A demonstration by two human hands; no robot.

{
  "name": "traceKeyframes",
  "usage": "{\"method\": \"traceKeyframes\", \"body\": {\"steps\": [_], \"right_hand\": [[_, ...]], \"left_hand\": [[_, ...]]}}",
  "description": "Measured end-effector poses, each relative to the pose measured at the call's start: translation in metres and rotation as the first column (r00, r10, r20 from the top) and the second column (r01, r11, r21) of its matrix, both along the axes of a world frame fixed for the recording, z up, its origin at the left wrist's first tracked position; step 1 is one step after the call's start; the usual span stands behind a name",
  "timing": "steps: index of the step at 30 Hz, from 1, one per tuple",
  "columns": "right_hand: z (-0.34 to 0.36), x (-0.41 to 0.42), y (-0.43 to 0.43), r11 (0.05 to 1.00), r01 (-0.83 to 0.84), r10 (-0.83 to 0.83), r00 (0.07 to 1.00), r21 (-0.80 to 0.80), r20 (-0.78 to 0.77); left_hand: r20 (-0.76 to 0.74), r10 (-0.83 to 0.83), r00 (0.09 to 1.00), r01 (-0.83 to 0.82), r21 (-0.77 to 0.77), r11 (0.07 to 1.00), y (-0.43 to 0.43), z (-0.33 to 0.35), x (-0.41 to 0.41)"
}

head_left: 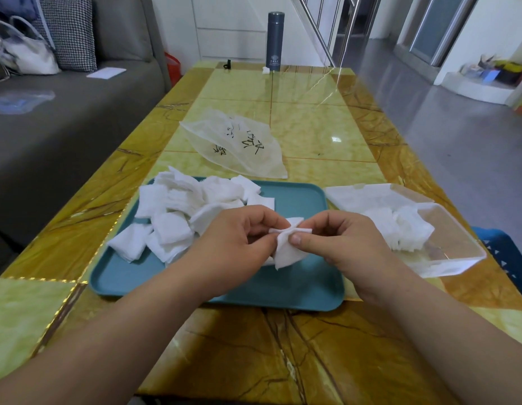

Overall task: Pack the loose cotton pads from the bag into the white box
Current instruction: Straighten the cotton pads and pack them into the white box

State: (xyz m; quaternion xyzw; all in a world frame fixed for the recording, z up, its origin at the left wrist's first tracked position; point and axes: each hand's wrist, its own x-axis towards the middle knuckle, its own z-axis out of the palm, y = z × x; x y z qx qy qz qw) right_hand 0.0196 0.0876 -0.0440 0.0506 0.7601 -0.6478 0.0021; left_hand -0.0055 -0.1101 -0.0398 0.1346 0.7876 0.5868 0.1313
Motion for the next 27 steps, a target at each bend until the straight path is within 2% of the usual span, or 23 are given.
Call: {"method": "traceKeyframes", "body": {"steps": [8,13,15,17,19,21,22,23,27], "right_hand": [[-0.001,0.000,-0.001,1.000,0.008,-0.008,1.000,0.014,0.001],[-0.002,-0.001,-0.001,0.999,0.017,-0.017,1.000,0.029,-0.009],[-0.003,-0.001,-0.001,0.998,-0.026,0.027,0.999,0.064,-0.019],[-0.003,-0.001,-0.001,0.992,-0.054,0.059,0.998,0.112,-0.038],[-0.006,-0.001,-0.001,0.988,-0.044,0.051,0.997,0.150,-0.049],[-0.009,-0.002,-0.001,0.979,0.000,0.011,0.998,0.203,-0.055],[-0.009,-0.002,-0.001,0.973,0.021,-0.008,0.998,0.230,-0.057],[-0.009,-0.002,-0.001,0.966,0.034,-0.020,0.998,0.255,-0.057],[-0.010,-0.002,0.000,0.948,0.077,-0.068,0.997,0.309,-0.041]], "left_hand": [[-0.007,-0.006,1.000,0.006,-0.001,1.000,-0.001,0.001,0.001],[0.063,-0.040,0.997,0.037,0.047,0.998,-0.002,0.005,0.000],[0.012,-0.053,0.999,0.053,0.017,0.998,-0.002,0.004,0.001],[-0.060,-0.032,0.998,0.030,-0.039,0.999,-0.002,0.000,0.000],[-0.193,0.005,0.981,-0.047,-0.214,0.976,-0.004,-0.007,-0.005],[-0.359,-0.029,0.933,-0.153,-0.468,0.870,-0.006,-0.014,-0.012],[-0.387,-0.066,0.920,-0.171,-0.546,0.820,-0.006,-0.016,-0.015],[-0.374,-0.088,0.923,-0.158,-0.579,0.800,-0.006,-0.019,-0.017],[-0.312,-0.113,0.943,-0.086,-0.560,0.824,-0.004,-0.023,-0.021]]}}
